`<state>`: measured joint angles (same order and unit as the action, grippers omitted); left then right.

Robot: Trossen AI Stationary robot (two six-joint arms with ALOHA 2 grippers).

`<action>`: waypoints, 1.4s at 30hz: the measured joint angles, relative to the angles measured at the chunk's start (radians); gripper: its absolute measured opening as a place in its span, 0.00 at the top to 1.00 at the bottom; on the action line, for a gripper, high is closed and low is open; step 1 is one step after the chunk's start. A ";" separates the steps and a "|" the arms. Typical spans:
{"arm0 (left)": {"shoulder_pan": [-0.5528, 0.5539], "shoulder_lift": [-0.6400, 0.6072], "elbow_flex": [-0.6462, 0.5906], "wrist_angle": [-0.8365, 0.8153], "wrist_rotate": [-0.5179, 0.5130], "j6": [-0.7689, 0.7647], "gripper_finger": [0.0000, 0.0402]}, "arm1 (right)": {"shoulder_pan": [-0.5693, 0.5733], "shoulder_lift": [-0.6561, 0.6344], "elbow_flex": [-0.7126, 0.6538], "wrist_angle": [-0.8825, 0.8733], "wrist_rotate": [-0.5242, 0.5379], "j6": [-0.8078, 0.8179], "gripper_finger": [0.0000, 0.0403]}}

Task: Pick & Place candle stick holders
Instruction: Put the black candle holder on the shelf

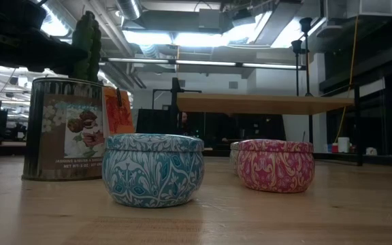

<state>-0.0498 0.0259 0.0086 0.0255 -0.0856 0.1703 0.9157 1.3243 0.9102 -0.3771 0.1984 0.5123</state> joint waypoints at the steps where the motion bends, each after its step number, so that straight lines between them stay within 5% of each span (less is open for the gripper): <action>1: 0.000 0.000 0.000 0.000 0.000 0.000 0.99 | -0.001 0.000 0.000 0.000 0.000 0.001 0.48; 15: 0.000 0.000 0.000 0.000 0.000 0.000 0.99 | -0.006 0.005 0.000 0.021 0.006 -0.031 0.87; 22: 0.000 0.000 0.000 0.000 0.000 0.000 0.99 | -0.007 0.005 0.000 0.018 0.090 -0.045 0.89; 29: 0.000 0.000 0.000 0.000 0.000 0.000 0.99 | -0.024 0.005 0.000 -0.011 0.307 -0.050 0.90; 35: 0.000 0.000 0.000 0.000 0.000 0.000 0.99 | -0.097 0.005 0.000 -0.002 0.494 -0.053 0.90; 42: 0.000 0.000 0.000 0.000 0.000 0.000 0.99 | -0.244 0.005 0.000 0.033 0.534 -0.069 0.90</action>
<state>-0.0494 0.0257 0.0082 0.0254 -0.0856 0.1703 0.6721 1.3293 0.9104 -0.3436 0.7321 0.4428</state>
